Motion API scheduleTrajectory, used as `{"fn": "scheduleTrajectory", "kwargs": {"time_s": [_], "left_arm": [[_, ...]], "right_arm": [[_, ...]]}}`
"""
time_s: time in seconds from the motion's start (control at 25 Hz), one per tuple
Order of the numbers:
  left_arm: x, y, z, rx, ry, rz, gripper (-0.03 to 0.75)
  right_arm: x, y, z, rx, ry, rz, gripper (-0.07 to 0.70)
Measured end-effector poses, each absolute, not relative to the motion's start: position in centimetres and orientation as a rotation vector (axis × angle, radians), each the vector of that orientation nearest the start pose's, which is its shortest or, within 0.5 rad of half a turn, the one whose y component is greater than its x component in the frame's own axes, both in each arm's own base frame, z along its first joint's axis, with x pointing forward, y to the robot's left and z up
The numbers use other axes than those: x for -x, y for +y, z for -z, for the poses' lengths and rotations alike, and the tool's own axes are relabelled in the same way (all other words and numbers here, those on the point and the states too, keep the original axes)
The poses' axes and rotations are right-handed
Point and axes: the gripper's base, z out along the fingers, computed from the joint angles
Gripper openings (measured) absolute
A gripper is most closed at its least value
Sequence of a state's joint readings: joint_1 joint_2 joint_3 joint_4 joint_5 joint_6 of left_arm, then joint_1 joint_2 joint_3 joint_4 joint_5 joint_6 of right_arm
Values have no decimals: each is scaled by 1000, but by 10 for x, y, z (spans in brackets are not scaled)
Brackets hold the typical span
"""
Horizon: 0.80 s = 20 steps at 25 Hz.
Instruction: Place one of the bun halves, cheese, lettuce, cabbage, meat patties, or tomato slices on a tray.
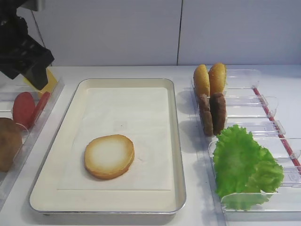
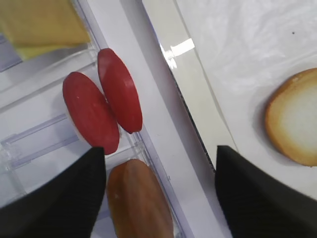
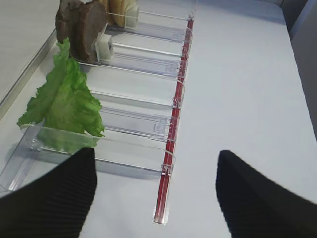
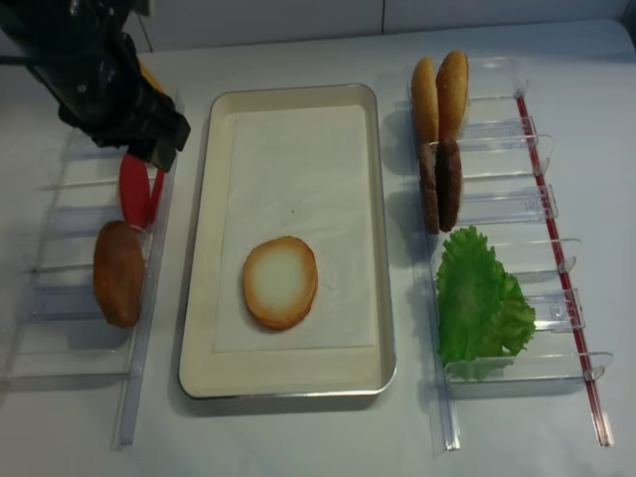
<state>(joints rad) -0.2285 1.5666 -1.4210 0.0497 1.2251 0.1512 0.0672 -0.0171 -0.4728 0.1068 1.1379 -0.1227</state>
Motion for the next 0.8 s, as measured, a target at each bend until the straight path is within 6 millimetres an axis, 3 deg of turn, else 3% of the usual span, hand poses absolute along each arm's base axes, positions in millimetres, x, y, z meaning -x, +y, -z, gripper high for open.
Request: {"fn": "scheduleTrajectory", "kwargs": {"time_s": [0.12,0.28,0.52,0.8], "left_arm": [[-304,-66,-330,-544,2793,-56,459],[-291,-63,-349,-527,2732,-51,459],[-252,-54,-392,-487,2590,-40,457],[-202,-42,-428,-416,2454,-17,457]], "right_arm": [[9,8,-264,211,2117,-97,519],[9,8,-264,211,2117,-97,519],[9,8,-264,211,2117,-97,519],[9,8,-264,211,2117,-97,519]]}}
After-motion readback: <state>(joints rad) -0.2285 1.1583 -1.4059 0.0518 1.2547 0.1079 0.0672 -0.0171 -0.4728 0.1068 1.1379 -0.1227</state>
